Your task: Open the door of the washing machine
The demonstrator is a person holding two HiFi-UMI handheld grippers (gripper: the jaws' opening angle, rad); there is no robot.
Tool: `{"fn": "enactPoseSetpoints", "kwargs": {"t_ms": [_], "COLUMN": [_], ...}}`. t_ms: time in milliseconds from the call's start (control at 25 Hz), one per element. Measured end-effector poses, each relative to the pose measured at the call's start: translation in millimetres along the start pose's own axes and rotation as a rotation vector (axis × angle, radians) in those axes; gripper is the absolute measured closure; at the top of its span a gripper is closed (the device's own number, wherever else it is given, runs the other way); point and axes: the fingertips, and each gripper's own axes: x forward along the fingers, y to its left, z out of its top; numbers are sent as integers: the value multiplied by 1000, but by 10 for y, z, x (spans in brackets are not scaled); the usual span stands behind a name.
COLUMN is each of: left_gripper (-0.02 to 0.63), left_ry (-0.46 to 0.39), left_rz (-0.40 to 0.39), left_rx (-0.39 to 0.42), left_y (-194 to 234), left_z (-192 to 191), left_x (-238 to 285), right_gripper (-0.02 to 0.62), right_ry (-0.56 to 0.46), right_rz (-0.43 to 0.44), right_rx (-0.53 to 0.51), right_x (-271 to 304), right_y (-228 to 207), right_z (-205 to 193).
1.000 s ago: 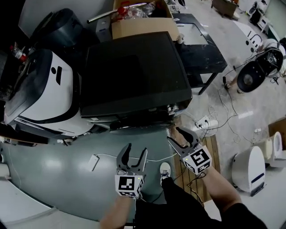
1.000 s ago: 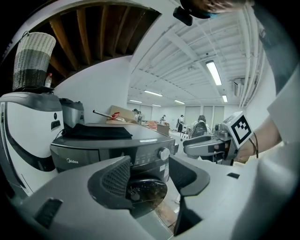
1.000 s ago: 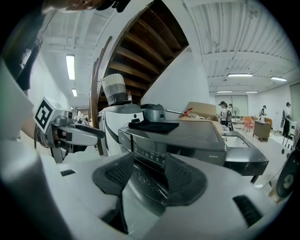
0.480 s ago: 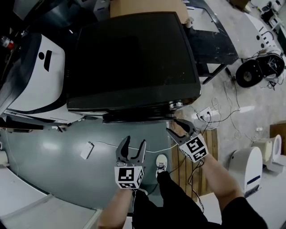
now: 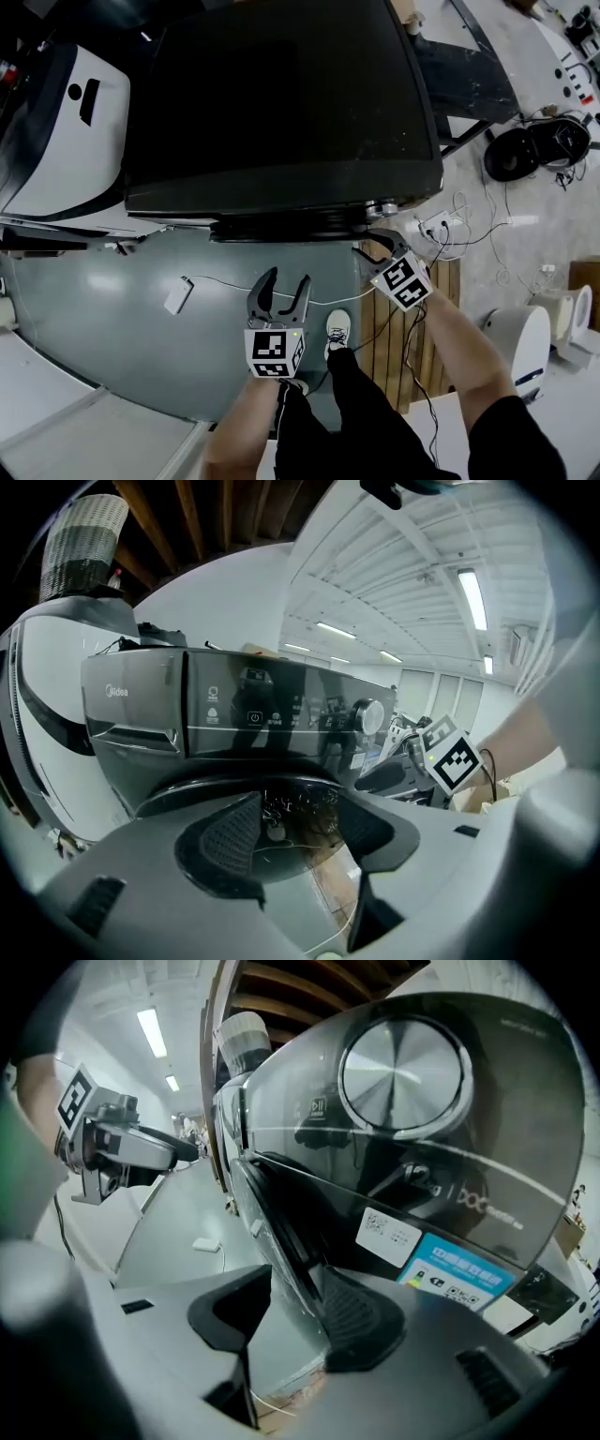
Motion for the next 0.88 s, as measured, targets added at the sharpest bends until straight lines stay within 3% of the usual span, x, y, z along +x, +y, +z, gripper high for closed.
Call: {"fn": "enactPoseSetpoints", "kwargs": {"t_ms": [200, 280, 480, 880], "left_gripper": [350, 350, 350, 348], "left_ry": [21, 25, 31, 39], "left_rz": [0, -3, 1, 15], "left_rx": [-4, -3, -22, -143], "left_y": [20, 28, 47, 20], "left_z": [-113, -127, -171, -260], "left_x": [77, 117, 206, 262], "right_gripper": [421, 463, 469, 476], "right_ry": [80, 92, 89, 72], "right_rz": [30, 23, 30, 58], "right_rx": [-72, -89, -51, -14], "right_x": [231, 278, 290, 149], "right_y": [15, -19, -25, 269], "right_z": [-163, -174, -177, -298]}}
